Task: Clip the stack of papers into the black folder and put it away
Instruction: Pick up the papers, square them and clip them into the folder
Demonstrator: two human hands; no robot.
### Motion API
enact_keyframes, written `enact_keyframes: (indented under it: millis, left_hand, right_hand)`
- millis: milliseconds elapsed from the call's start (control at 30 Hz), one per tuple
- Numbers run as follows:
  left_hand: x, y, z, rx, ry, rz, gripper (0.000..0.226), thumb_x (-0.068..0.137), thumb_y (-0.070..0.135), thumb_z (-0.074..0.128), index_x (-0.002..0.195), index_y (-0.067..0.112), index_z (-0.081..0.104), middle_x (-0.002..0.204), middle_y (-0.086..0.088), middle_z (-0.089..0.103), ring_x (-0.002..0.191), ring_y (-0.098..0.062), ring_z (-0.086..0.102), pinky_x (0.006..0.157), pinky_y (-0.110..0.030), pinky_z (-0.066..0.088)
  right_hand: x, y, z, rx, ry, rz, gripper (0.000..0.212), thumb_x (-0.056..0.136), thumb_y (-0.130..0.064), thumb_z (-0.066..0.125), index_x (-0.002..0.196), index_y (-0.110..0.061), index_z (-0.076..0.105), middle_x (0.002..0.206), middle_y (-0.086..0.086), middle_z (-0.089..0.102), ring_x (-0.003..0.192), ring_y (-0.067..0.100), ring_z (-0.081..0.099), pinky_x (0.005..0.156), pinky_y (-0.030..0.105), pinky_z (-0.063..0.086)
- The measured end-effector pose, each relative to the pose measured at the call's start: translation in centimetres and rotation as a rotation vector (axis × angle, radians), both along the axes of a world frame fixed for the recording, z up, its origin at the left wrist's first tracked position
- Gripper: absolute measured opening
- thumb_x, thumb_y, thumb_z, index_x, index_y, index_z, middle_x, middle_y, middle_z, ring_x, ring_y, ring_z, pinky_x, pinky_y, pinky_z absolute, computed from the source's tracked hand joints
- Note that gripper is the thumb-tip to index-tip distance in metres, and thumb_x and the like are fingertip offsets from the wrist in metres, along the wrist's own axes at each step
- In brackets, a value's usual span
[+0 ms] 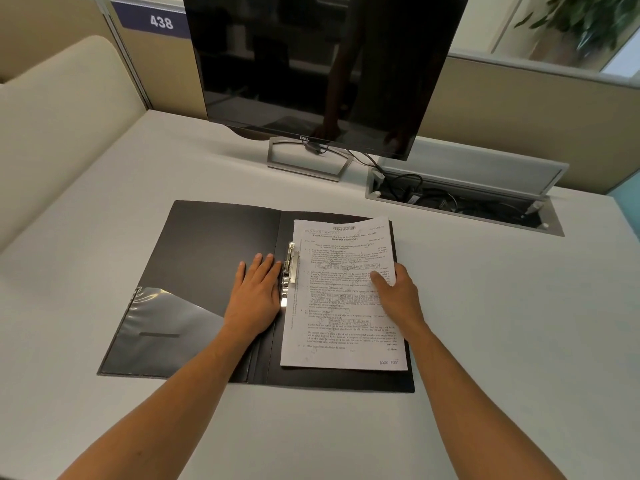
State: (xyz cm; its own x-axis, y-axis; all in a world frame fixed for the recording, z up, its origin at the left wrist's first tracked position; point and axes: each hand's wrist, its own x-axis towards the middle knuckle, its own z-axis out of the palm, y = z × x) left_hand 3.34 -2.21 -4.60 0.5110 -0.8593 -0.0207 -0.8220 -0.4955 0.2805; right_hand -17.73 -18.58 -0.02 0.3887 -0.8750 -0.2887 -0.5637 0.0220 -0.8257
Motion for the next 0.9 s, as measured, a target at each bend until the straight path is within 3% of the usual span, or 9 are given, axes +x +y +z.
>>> enact_keyframes:
  millis: [100, 200, 233, 300, 433, 500, 633, 767, 900]
  left_hand:
    - [0.0, 0.0, 0.0, 0.000, 0.005, 0.002, 0.074, 0.089, 0.048, 0.000, 0.150, 0.018, 0.028, 0.159, -0.004, 0.023, 0.149, -0.021, 0.008, 0.120, -0.042, -0.004]
    - [0.1, 0.0, -0.1, -0.004, 0.002, -0.002, 0.073, 0.090, 0.048, 0.002, 0.150, 0.017, 0.029, 0.159, -0.005, 0.024, 0.149, -0.021, 0.009, 0.120, -0.043, -0.003]
    - [0.1, 0.0, -0.1, -0.005, 0.000, -0.003, 0.073, 0.090, 0.048, 0.002, 0.150, 0.017, 0.029, 0.159, -0.005, 0.024, 0.149, -0.021, 0.009, 0.120, -0.043, -0.003]
    - [0.0, 0.0, -0.1, -0.006, -0.004, -0.002, 0.074, 0.089, 0.048, 0.001, 0.150, 0.017, 0.029, 0.159, -0.005, 0.024, 0.149, -0.021, 0.009, 0.120, -0.043, -0.003]
    - [0.0, -0.1, 0.0, 0.009, -0.006, -0.003, 0.076, 0.088, 0.050, -0.001, 0.150, 0.018, 0.028, 0.160, -0.004, 0.023, 0.149, -0.021, 0.008, 0.121, -0.043, -0.003]
    - [0.1, -0.1, 0.1, 0.009, 0.006, -0.003, 0.073, 0.090, 0.048, 0.001, 0.150, 0.018, 0.029, 0.159, -0.004, 0.024, 0.149, -0.021, 0.009, 0.120, -0.043, -0.003]
    - [0.3, -0.1, 0.1, -0.048, 0.017, 0.012, 0.052, 0.099, 0.034, 0.025, 0.146, 0.017, 0.039, 0.155, -0.006, 0.034, 0.148, -0.024, 0.018, 0.121, -0.044, 0.004]
    - [0.7, -0.8, 0.7, -0.200, 0.129, 0.071, 0.039, 0.094, 0.007, 0.044, 0.131, 0.009, 0.055, 0.134, -0.012, 0.059, 0.133, -0.033, 0.045, 0.113, -0.049, 0.031]
    - [0.4, -2.2, 2.8, -0.317, 0.396, 0.213, 0.041, 0.098, 0.008, 0.038, 0.137, 0.010, 0.049, 0.123, -0.010, 0.065, 0.107, -0.029, 0.062, 0.094, -0.041, 0.050]
  right_hand:
    - [-0.2, -0.1, -0.1, -0.147, 0.130, 0.037, 0.054, 0.088, -0.060, 0.048, 0.125, -0.021, 0.053, 0.121, 0.002, 0.060, 0.106, 0.021, 0.059, 0.088, 0.041, 0.055]
    - [-0.8, -0.7, -1.1, -0.168, 0.211, -0.001, 0.091, 0.074, -0.086, 0.025, 0.122, -0.014, 0.053, 0.119, 0.010, 0.059, 0.107, 0.027, 0.059, 0.088, 0.048, 0.055]
    - [-0.9, -0.7, -0.7, -0.150, 0.210, -0.021, 0.091, 0.076, -0.084, 0.024, 0.124, -0.012, 0.052, 0.121, 0.011, 0.059, 0.110, 0.029, 0.059, 0.091, 0.048, 0.054]
    - [-0.9, 0.0, 0.6, -0.130, 0.200, -0.062, 0.066, 0.092, -0.061, 0.035, 0.135, -0.012, 0.047, 0.129, 0.012, 0.056, 0.116, 0.028, 0.056, 0.096, 0.040, 0.050]
    - [-1.7, 0.5, 0.8, -0.141, 0.186, -0.072, 0.041, 0.099, -0.023, 0.046, 0.138, -0.010, 0.045, 0.125, 0.010, 0.060, 0.102, 0.021, 0.058, 0.083, 0.028, 0.045]
    - [-1.8, 0.8, 0.6, -0.151, 0.173, -0.043, 0.033, 0.098, -0.019, 0.049, 0.129, -0.011, 0.050, 0.123, 0.009, 0.062, 0.095, 0.018, 0.059, 0.078, 0.027, 0.049]
    - [-1.6, 0.8, 0.6, -0.103, 0.172, -0.008, 0.041, 0.095, -0.019, 0.053, 0.135, -0.017, 0.045, 0.129, 0.005, 0.060, 0.108, 0.026, 0.062, 0.084, 0.035, 0.053]
    - [-1.6, 0.6, 0.9, -0.074, 0.167, -0.018, 0.044, 0.095, -0.019, 0.055, 0.136, -0.017, 0.042, 0.131, 0.008, 0.058, 0.110, 0.027, 0.061, 0.083, 0.035, 0.052]
    - [-1.8, 0.6, 0.9, -0.071, 0.168, -0.006, 0.044, 0.094, -0.020, 0.057, 0.136, -0.018, 0.042, 0.131, 0.008, 0.058, 0.110, 0.027, 0.061, 0.084, 0.035, 0.052]
